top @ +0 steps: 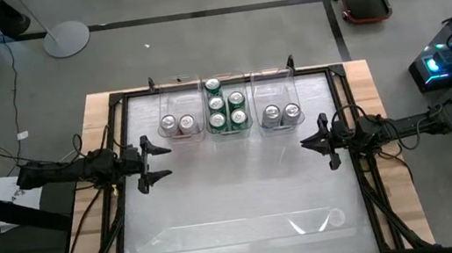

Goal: Sort soda cans
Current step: Return to Home Position

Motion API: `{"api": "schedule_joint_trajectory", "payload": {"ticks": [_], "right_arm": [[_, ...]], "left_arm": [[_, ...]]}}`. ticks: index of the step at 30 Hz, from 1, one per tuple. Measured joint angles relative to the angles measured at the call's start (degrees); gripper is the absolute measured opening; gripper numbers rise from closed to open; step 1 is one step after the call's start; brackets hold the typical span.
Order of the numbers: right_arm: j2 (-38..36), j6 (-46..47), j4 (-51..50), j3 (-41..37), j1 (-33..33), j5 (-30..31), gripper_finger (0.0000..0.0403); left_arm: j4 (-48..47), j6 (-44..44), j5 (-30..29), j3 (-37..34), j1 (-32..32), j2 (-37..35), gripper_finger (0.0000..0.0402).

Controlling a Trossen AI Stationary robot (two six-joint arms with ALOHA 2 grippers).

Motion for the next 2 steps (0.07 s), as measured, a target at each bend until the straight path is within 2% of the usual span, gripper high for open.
{"api": "schedule_joint_trajectory", "payload": {"ticks": [2], "right_arm": [[0.0, 0.0, 0.0, 0.0, 0.0, 0.0, 0.0037]], "left_arm": [[0.0, 0.0, 0.0, 0.0, 0.0, 0.0, 0.0330]]}}
